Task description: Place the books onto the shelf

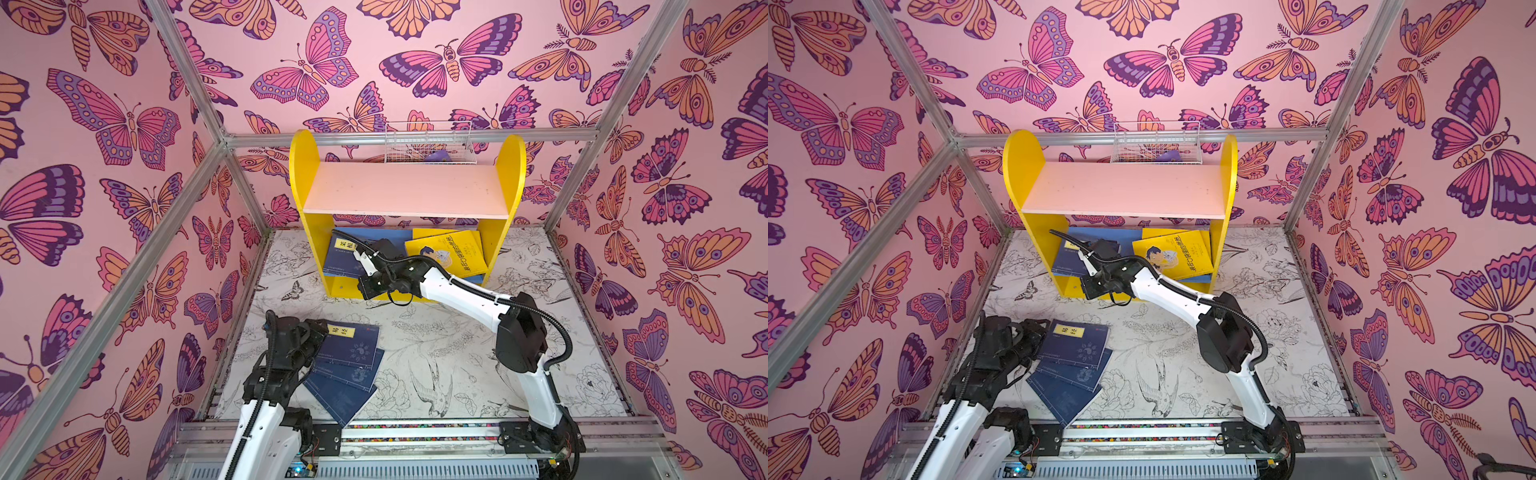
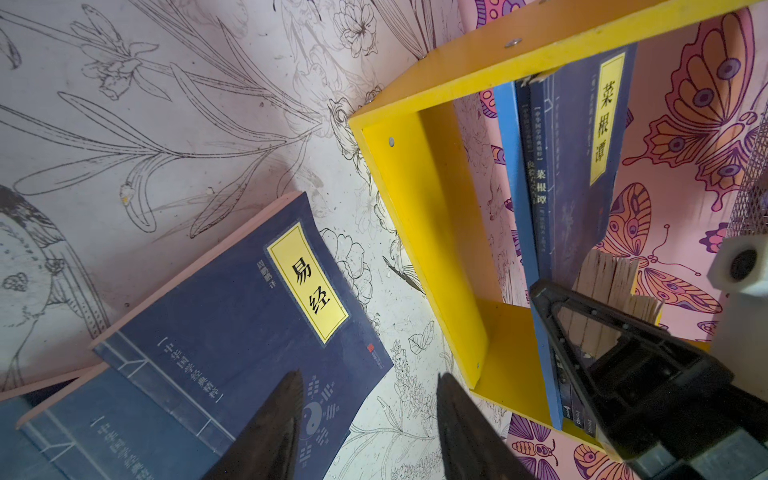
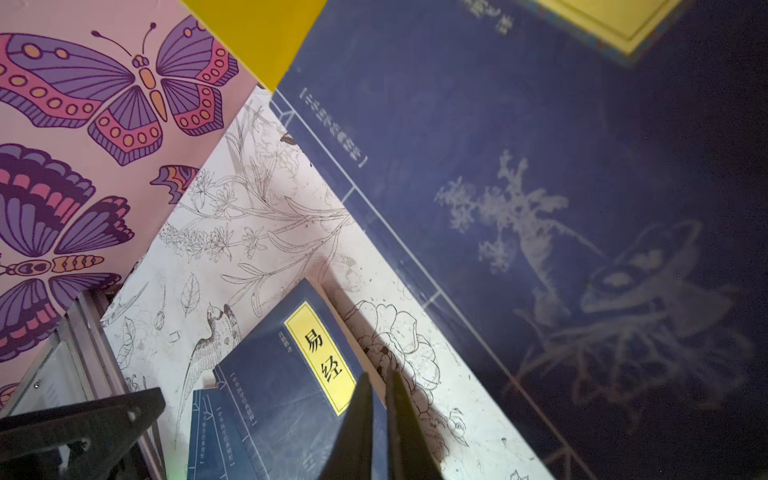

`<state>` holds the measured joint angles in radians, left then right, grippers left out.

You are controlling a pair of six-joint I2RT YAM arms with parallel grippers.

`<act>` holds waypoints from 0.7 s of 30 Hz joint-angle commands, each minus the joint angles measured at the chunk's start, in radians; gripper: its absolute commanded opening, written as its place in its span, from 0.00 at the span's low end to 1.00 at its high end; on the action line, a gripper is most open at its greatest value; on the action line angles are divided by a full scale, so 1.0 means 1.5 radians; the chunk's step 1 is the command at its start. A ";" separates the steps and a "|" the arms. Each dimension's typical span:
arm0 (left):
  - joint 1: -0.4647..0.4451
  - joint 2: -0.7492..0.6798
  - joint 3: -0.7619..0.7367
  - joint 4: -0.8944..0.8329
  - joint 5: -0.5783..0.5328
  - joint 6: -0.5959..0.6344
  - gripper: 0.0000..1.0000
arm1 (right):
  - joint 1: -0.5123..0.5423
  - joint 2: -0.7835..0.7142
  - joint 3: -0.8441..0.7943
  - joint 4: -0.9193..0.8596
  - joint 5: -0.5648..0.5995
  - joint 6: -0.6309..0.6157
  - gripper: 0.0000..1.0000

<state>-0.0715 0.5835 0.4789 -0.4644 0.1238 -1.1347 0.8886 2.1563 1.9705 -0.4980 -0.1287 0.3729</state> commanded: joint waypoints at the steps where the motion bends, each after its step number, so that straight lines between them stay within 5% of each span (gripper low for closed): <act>1: -0.002 -0.008 -0.010 0.001 0.000 -0.001 0.54 | -0.012 0.020 0.031 -0.021 0.007 -0.014 0.12; 21: -0.002 -0.002 -0.013 0.001 0.000 -0.006 0.55 | -0.015 -0.021 -0.033 -0.005 0.009 -0.017 0.11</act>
<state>-0.0715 0.5827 0.4770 -0.4644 0.1238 -1.1351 0.8600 2.1731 1.9282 -0.5133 -0.1303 0.3584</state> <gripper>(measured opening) 0.546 0.111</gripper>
